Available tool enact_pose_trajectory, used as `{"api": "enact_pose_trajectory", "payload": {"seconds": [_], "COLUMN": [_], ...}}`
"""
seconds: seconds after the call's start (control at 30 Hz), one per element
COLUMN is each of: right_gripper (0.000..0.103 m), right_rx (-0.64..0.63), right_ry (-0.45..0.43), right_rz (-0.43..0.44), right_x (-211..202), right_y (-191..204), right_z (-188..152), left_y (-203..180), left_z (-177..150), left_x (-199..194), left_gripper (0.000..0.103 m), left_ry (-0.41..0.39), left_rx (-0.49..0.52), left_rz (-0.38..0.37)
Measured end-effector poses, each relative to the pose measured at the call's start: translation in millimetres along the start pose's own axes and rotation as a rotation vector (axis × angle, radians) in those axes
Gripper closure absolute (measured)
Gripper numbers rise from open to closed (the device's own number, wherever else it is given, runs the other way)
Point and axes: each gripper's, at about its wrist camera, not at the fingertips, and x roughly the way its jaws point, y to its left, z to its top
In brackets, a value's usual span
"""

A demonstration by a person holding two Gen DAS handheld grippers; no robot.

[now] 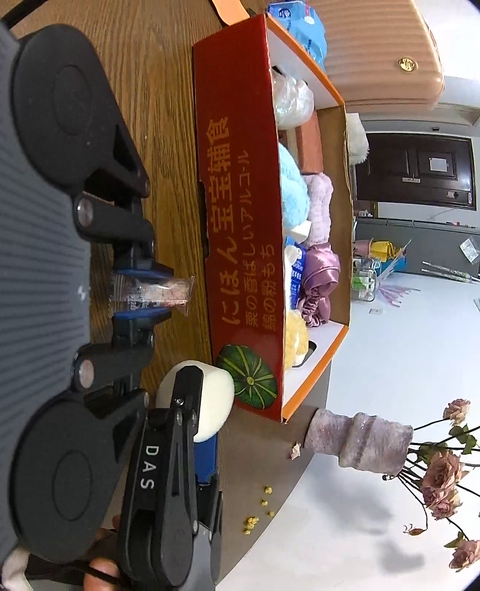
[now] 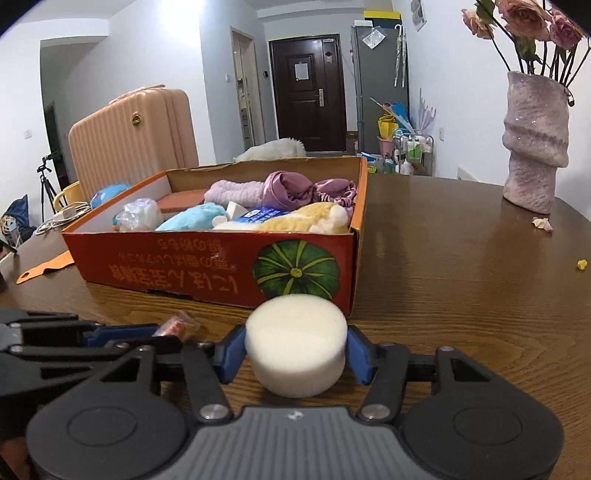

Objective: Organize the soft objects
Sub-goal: 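Lift the candy and cylinder sponge and carry them over the box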

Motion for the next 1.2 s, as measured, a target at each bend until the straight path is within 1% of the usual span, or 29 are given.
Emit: {"api": "enact_pose_trajectory", "payload": {"seconds": [0.07, 0.17, 0.27, 0.33, 0.4, 0.53, 0.63, 0.7, 0.83, 0.93, 1.0, 1.03, 1.1, 1.13, 1.17, 1.2], "right_gripper": [0.051, 0.052, 0.052, 0.051, 0.051, 0.051, 0.051, 0.051, 0.051, 0.051, 0.051, 0.051, 0.051, 0.051, 0.051, 0.051], "right_rx": [0.002, 0.013, 0.027, 0.039, 0.05, 0.061, 0.022, 0.009, -0.011, -0.043, -0.075, -0.092, -0.135, -0.147, -0.154, -0.17], "right_ry": [0.001, -0.012, -0.049, -0.063, -0.062, -0.05, -0.06, -0.074, -0.084, -0.093, -0.113, -0.123, -0.136, -0.136, -0.125, -0.095], "right_rz": [-0.003, -0.021, 0.001, 0.03, 0.06, 0.122, 0.137, 0.147, 0.162, 0.168, 0.182, 0.187, 0.191, 0.19, 0.186, 0.186], "right_x": [-0.4, -9.3, -40.4, -70.0, -97.6, -139.2, -156.4, -164.6, -173.0, -171.5, -168.3, -164.1, -150.9, -140.2, -126.9, -108.8], "right_y": [0.1, 1.0, 8.3, 16.9, 26.7, 48.6, 65.7, 73.5, 88.2, 94.7, 97.2, 96.9, 96.4, 95.4, 94.7, 93.9], "right_z": [-0.1, -0.7, -8.8, -24.4, -43.3, -73.4, -77.7, -76.3, -75.2, -63.4, -45.3, -31.5, 2.1, 22.2, 42.2, 64.1], "left_y": [-0.1, -0.2, 4.0, 10.0, 17.6, 32.5, 36.7, 37.3, 42.4, 50.4, 60.2, 66.5, 83.5, 90.9, 98.3, 104.6], "left_z": [0.4, -1.6, -11.7, -23.6, -39.0, -58.0, -61.5, -62.2, -61.5, -46.6, -22.0, -8.0, 29.9, 46.1, 64.2, 80.5], "left_x": [-6.5, -28.3, -65.0, -93.1, -121.4, -154.8, -176.9, -189.5, -199.3, -197.1, -189.4, -183.1, -162.5, -150.2, -133.7, -115.5], "left_gripper": [0.086, 0.086, 0.086, 0.086, 0.086, 0.086, 0.086, 0.086, 0.086, 0.086, 0.086, 0.086, 0.086, 0.086, 0.086, 0.086], "left_ry": [-0.004, -0.025, -0.058, -0.071, -0.084, -0.088, -0.125, -0.152, -0.174, -0.201, -0.223, -0.226, -0.22, -0.208, -0.184, -0.154], "left_rx": [-0.003, -0.007, -0.013, -0.03, -0.05, -0.109, -0.121, -0.12, -0.117, -0.099, -0.076, -0.069, -0.052, -0.048, -0.032, -0.011], "left_rz": [0.005, 0.002, 0.004, 0.012, 0.022, 0.067, 0.083, 0.075, 0.078, 0.081, 0.077, 0.075, 0.065, 0.076, 0.087, 0.088]}}
